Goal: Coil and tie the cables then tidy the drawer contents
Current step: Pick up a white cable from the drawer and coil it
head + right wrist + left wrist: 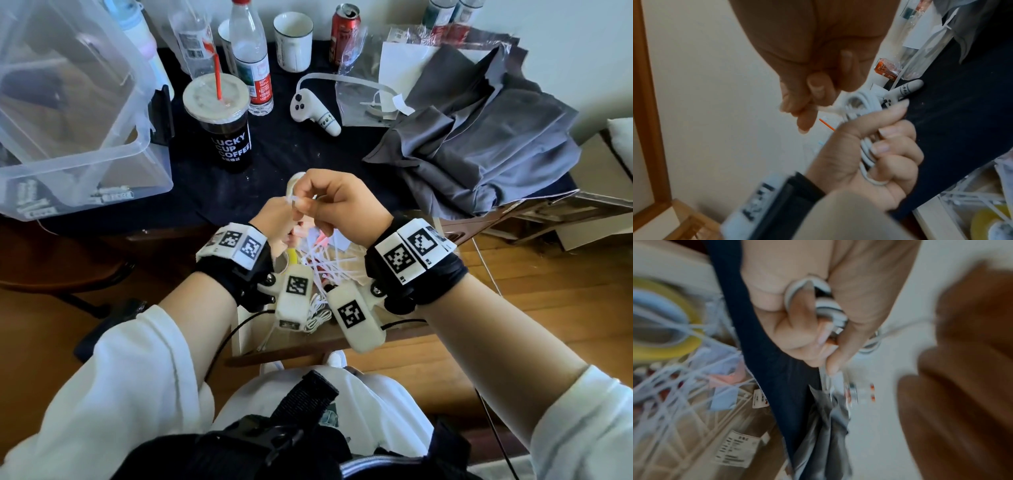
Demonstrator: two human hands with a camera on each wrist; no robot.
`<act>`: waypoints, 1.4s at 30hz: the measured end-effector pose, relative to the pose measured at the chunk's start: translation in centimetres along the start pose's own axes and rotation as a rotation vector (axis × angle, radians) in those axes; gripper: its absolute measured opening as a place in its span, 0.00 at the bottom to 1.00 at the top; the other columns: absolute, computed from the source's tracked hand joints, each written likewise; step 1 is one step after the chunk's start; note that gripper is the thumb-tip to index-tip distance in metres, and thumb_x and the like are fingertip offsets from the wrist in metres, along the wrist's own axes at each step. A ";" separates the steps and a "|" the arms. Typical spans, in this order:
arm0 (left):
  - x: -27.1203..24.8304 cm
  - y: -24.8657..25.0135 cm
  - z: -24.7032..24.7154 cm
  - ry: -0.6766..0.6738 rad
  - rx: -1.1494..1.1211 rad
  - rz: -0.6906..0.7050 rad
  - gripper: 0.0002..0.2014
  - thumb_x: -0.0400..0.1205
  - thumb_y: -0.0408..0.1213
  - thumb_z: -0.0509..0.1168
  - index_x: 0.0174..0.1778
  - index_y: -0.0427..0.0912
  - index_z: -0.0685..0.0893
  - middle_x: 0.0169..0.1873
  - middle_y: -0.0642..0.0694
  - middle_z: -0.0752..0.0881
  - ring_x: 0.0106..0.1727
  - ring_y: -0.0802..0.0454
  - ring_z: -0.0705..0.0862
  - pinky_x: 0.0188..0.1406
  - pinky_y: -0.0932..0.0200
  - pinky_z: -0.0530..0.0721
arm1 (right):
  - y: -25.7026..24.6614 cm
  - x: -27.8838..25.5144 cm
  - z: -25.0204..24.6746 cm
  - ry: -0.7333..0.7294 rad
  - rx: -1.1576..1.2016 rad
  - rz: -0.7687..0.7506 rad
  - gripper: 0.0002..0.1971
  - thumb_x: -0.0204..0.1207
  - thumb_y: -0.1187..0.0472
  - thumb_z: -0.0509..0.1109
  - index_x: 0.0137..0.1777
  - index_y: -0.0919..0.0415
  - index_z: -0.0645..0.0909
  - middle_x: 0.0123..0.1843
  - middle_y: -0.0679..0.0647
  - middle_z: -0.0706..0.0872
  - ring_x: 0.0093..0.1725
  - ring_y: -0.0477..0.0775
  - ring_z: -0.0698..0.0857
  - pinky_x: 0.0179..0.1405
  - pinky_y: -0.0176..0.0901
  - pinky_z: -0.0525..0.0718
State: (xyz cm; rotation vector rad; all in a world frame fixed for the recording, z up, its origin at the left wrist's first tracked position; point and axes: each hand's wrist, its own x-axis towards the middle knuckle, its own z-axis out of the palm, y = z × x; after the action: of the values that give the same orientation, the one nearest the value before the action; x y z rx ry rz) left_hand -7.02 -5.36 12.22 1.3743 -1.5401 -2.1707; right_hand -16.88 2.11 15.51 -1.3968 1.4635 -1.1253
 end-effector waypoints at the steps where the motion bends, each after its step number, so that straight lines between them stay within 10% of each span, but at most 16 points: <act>1: 0.2 0.0 -0.5 0.019 -0.048 -0.011 0.10 0.66 0.29 0.53 0.42 0.40 0.70 0.27 0.44 0.68 0.18 0.59 0.63 0.13 0.73 0.55 | -0.1 -0.1 -0.2 -0.016 0.032 0.007 0.13 0.78 0.71 0.65 0.36 0.55 0.75 0.32 0.50 0.83 0.17 0.42 0.72 0.18 0.31 0.71; 4: 0.6 -0.1 -2.1 0.045 -0.086 -0.021 0.13 0.75 0.17 0.53 0.36 0.40 0.71 0.23 0.48 0.68 0.16 0.61 0.63 0.11 0.72 0.54 | -0.4 -0.7 -1.3 -0.059 0.090 0.037 0.13 0.79 0.75 0.63 0.37 0.59 0.74 0.30 0.54 0.82 0.16 0.41 0.72 0.17 0.29 0.70; 11: -0.5 1.0 -2.7 -0.088 -0.331 -0.078 0.11 0.82 0.24 0.57 0.37 0.43 0.74 0.17 0.53 0.69 0.14 0.62 0.63 0.10 0.73 0.53 | 0.7 -1.6 -3.7 -0.056 0.174 0.166 0.12 0.79 0.75 0.62 0.36 0.61 0.74 0.25 0.48 0.83 0.17 0.43 0.77 0.19 0.31 0.75; 15: -1.5 1.2 -1.4 -0.221 -0.408 -0.113 0.09 0.82 0.28 0.56 0.48 0.44 0.80 0.18 0.54 0.69 0.14 0.62 0.65 0.09 0.74 0.55 | 2.4 -1.1 -4.0 0.045 -0.219 0.250 0.14 0.79 0.68 0.65 0.34 0.54 0.74 0.26 0.45 0.83 0.22 0.41 0.81 0.33 0.27 0.77; 26: -1.6 1.3 0.6 -0.205 -0.116 0.070 0.10 0.79 0.39 0.67 0.35 0.40 0.76 0.18 0.51 0.70 0.15 0.60 0.66 0.10 0.71 0.55 | 2.9 -1.4 -1.9 0.075 -0.497 0.290 0.11 0.82 0.53 0.62 0.55 0.54 0.84 0.46 0.51 0.83 0.47 0.50 0.81 0.51 0.44 0.78; 32: -1.4 0.9 1.0 -0.140 -0.042 0.132 0.10 0.78 0.34 0.69 0.33 0.40 0.76 0.19 0.50 0.72 0.17 0.59 0.68 0.12 0.69 0.60 | 2.7 -1.6 -1.2 0.194 -0.396 0.293 0.09 0.80 0.67 0.61 0.46 0.69 0.83 0.47 0.61 0.82 0.39 0.55 0.80 0.43 0.47 0.83; 38: -1.2 0.8 0.8 -0.065 -0.018 0.163 0.06 0.74 0.36 0.74 0.40 0.39 0.84 0.27 0.46 0.85 0.28 0.52 0.84 0.27 0.62 0.81 | 1.9 -2.2 -1.3 0.221 -0.330 0.357 0.10 0.78 0.64 0.63 0.40 0.66 0.83 0.28 0.47 0.76 0.29 0.44 0.73 0.27 0.29 0.70; 42: -0.7 0.6 1.2 -0.008 -0.047 0.214 0.09 0.75 0.36 0.73 0.47 0.37 0.83 0.34 0.42 0.86 0.35 0.48 0.86 0.30 0.57 0.84 | 1.2 -2.3 -1.4 0.225 -0.305 0.372 0.11 0.77 0.62 0.64 0.39 0.70 0.82 0.30 0.52 0.78 0.29 0.46 0.72 0.29 0.34 0.71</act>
State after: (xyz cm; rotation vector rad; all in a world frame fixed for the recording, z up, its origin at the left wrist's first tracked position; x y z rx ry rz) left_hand -7.70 -4.42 13.22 1.1306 -1.5502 -2.0711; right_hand -18.39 4.49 14.65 -1.1499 2.0269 -0.8667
